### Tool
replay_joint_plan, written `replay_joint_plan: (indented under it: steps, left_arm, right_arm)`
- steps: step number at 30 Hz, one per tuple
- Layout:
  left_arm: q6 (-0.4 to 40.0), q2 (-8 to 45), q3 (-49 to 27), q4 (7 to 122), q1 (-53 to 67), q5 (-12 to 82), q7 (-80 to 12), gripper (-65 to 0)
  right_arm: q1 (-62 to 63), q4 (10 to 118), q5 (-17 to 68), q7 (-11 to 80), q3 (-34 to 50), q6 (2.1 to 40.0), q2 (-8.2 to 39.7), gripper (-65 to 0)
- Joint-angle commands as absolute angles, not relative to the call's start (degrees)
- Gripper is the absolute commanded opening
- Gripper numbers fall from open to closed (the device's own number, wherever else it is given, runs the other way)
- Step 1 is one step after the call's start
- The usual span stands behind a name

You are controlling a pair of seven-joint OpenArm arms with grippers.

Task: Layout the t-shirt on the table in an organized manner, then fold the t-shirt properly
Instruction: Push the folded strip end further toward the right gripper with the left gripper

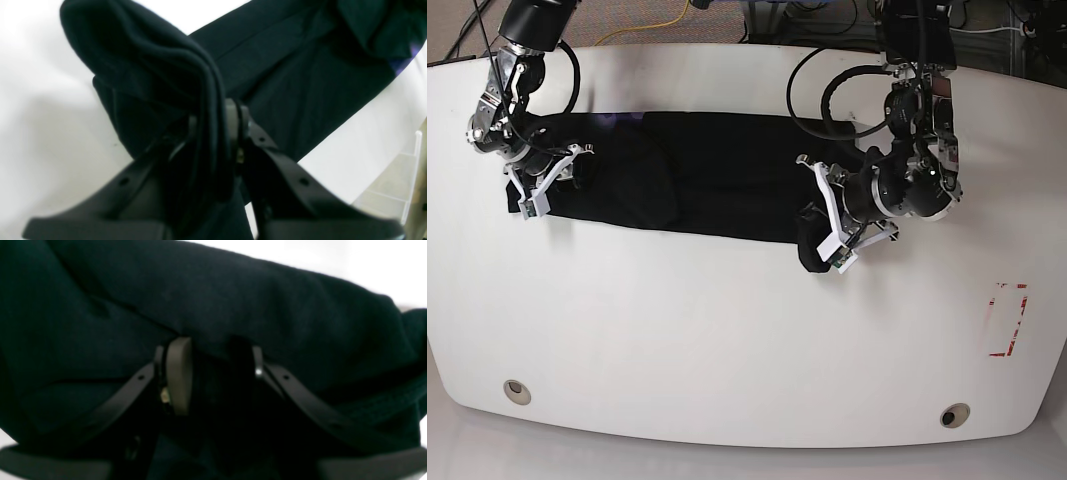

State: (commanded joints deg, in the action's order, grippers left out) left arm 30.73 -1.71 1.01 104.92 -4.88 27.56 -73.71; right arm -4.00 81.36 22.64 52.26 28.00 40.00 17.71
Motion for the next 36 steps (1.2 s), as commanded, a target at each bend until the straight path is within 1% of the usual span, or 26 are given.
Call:
replay_joint_plan:
  steps: [4,20,29,35,36]
  left_arm:
    - [30.5,-2.2,3.5,104.0,-4.9,27.5,-73.6,-59.2]
    - [30.5,-2.4,3.9,102.9,-4.9,27.5,-72.0,-59.2]
    - [30.5,-5.3,5.0,102.8,-4.9,27.4,-72.0,-59.0]
    - [30.5,-5.6,5.0,102.8,-4.9,27.4,-72.0,-58.7]
    - [30.5,-5.6,5.0,102.8,-4.9,27.4,-72.0,-57.6]
  right_arm:
    - [-4.0,81.4,22.6,52.3,28.0,40.0,17.7,-42.6]
    - [-4.3,81.5,22.6,52.3,28.0,40.0,16.7,-42.6]
    - [-4.1,81.5,22.6,52.3,28.0,40.0,16.6,-42.6]
    - [-4.2,81.5,22.6,52.3,28.0,40.0,16.6,-42.6]
    - [-4.2,81.5,22.6,52.3,28.0,40.0,16.6,-42.6]
